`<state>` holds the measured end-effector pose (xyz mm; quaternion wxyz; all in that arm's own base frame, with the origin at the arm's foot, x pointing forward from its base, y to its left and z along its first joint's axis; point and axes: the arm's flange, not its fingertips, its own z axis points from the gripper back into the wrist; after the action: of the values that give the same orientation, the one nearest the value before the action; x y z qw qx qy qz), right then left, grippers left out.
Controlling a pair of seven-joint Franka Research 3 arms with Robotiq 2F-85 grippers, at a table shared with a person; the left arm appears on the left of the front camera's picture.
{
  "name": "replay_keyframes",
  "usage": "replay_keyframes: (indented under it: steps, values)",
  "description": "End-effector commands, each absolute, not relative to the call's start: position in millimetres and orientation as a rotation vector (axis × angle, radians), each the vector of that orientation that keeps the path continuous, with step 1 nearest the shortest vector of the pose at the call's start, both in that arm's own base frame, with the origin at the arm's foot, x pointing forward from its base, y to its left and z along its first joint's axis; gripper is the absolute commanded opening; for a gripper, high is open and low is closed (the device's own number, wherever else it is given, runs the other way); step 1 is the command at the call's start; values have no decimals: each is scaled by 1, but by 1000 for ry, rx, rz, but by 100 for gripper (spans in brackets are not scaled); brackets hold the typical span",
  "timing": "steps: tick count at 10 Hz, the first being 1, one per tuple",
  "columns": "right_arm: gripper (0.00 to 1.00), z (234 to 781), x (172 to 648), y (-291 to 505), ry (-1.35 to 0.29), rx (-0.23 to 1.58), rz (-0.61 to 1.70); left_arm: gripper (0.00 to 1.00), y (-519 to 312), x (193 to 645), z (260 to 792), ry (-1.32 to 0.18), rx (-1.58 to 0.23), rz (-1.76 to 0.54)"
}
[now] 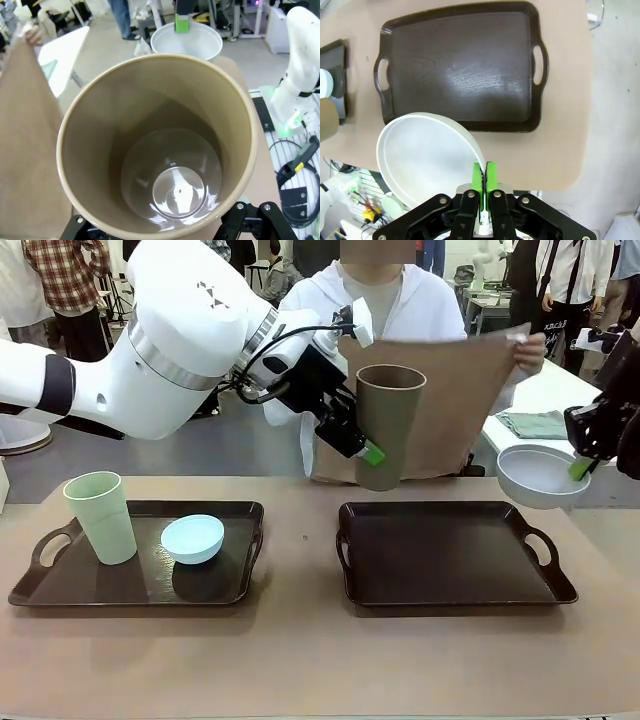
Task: Set up a tray with a mat and arrange the tableware.
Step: Pick up the Picnic Bowl and Reusable plastic cup from the Handle tray in front of the human's position and hold them in the air, then place the Picnic Bowl and Reusable plastic cup back onto the Handle tray in front of the human's position.
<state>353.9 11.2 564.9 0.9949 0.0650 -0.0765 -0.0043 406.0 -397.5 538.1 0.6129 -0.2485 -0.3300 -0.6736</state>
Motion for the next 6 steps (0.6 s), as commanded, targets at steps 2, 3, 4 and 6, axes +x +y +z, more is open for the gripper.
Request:
replay_keyframes:
  steps: [2, 3, 4, 6]
  values:
    - [0, 566, 352, 11, -157, 128, -11, 26, -397, 409, 543, -777, -561, -1563]
    - [0, 566, 352, 11, -157, 128, -11, 26, -397, 409, 543, -777, -561, -1563]
    - [0, 566, 352, 11, -157, 128, -11, 26, -397, 409, 543, -777, -561, -1563]
    - [0, 566, 352, 11, -157, 128, -11, 26, -397, 409, 543, -777, -561, -1563]
